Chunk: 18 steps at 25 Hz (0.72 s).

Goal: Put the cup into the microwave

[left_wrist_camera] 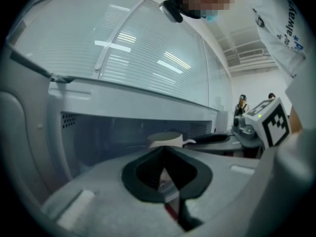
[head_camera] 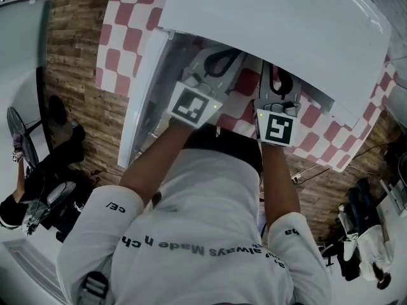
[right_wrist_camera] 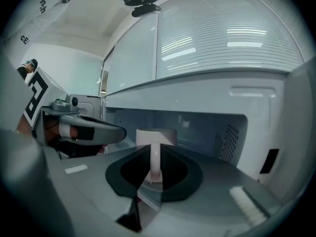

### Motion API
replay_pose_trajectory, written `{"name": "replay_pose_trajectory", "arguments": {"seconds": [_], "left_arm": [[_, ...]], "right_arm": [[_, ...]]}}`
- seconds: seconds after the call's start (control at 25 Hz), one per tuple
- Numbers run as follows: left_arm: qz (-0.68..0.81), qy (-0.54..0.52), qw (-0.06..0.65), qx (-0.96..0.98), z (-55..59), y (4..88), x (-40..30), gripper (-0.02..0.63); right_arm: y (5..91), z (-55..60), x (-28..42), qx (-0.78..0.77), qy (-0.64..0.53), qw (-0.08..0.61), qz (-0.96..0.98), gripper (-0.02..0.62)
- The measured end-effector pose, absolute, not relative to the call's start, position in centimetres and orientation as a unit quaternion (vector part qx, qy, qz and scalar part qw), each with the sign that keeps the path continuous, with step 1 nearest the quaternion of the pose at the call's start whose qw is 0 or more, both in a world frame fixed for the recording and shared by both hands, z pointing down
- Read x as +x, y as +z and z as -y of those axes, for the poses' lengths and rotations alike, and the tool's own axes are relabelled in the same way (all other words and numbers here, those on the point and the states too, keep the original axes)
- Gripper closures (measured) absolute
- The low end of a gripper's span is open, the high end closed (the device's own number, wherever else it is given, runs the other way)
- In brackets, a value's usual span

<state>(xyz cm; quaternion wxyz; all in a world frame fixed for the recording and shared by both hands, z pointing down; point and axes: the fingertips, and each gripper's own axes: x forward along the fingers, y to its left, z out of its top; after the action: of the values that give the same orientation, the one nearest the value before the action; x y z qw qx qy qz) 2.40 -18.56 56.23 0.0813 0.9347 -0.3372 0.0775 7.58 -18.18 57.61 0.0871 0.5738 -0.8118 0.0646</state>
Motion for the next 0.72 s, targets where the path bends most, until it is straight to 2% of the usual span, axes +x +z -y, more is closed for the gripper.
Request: {"name": "replay_pose_trajectory", "arguments": {"seconds": [0.24, 0.72], "left_arm": [[0.340, 0.077, 0.074, 0.934, 19.4, 56.9, 2.6, 0.601], [0.349, 0.080, 0.066, 0.931, 20.9, 58.5, 2.7, 0.603]], "right_arm": [[58.8, 19.1, 7.4, 0.571, 0.070, 0.108, 0.811, 0.552], [59.8, 21.0, 7.1, 0.570, 0.071, 0.088, 0.814, 0.552]]}}
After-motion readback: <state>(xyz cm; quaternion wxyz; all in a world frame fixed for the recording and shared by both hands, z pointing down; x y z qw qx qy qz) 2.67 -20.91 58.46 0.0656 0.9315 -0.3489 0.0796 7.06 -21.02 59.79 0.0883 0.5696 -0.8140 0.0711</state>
